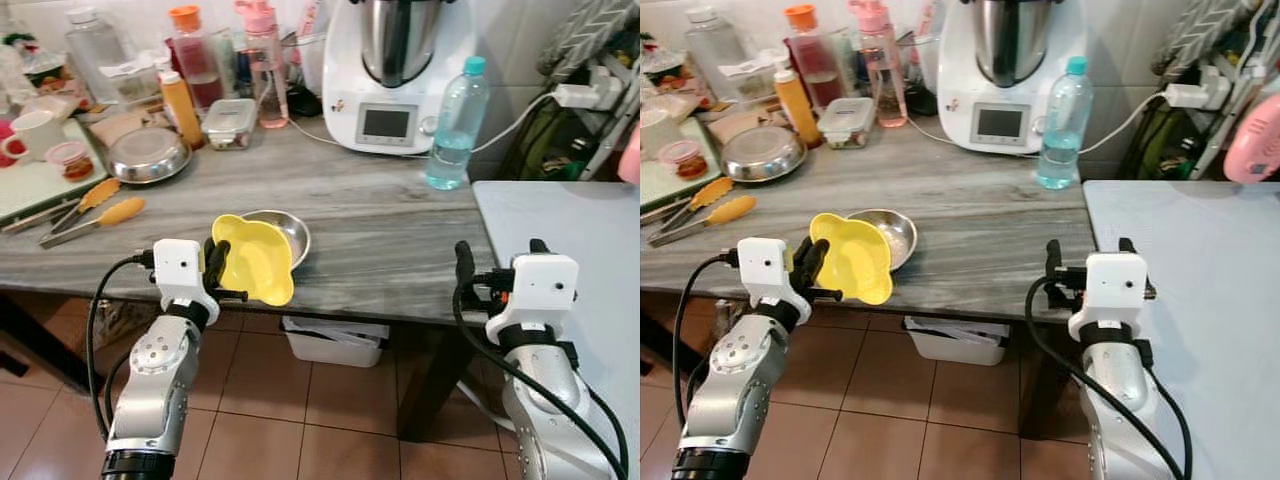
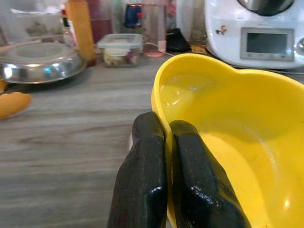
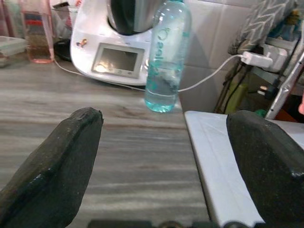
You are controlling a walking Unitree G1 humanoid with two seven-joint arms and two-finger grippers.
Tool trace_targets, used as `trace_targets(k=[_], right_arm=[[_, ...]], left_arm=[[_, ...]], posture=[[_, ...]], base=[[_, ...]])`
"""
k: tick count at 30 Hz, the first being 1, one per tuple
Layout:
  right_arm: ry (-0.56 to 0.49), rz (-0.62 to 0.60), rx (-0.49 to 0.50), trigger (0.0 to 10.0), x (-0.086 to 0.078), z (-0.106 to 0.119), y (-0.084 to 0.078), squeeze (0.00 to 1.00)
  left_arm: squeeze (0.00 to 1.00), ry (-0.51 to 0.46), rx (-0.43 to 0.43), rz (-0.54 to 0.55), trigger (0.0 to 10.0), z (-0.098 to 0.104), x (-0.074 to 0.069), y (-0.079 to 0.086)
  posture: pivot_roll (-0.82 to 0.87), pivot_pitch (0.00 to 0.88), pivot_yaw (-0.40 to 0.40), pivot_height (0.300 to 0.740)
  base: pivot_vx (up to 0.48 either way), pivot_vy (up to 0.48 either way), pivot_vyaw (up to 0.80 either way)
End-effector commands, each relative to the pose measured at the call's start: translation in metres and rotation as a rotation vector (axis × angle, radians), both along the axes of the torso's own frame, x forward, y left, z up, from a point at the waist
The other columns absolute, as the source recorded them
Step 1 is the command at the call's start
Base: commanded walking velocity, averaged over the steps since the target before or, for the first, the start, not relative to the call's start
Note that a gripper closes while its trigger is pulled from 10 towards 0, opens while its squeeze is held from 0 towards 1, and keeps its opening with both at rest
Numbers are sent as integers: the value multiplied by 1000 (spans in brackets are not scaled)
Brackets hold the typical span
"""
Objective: Setting the table
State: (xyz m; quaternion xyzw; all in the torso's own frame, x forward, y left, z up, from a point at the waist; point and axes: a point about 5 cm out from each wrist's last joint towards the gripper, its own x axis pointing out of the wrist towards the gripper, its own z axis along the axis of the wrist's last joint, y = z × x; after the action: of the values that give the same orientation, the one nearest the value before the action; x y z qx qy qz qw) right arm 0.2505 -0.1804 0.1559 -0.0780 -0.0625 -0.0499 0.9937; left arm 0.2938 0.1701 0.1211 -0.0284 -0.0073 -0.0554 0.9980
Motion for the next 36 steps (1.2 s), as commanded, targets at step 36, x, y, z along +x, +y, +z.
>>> trace_targets(k=[36], right_arm=[[-9, -16, 2, 10000, -2, 1, 0, 0]], left_arm=[[0, 14, -17, -64, 10000, 5, 9, -19]], posture=[[-124, 0, 88, 740]], base=[[0, 263, -203]])
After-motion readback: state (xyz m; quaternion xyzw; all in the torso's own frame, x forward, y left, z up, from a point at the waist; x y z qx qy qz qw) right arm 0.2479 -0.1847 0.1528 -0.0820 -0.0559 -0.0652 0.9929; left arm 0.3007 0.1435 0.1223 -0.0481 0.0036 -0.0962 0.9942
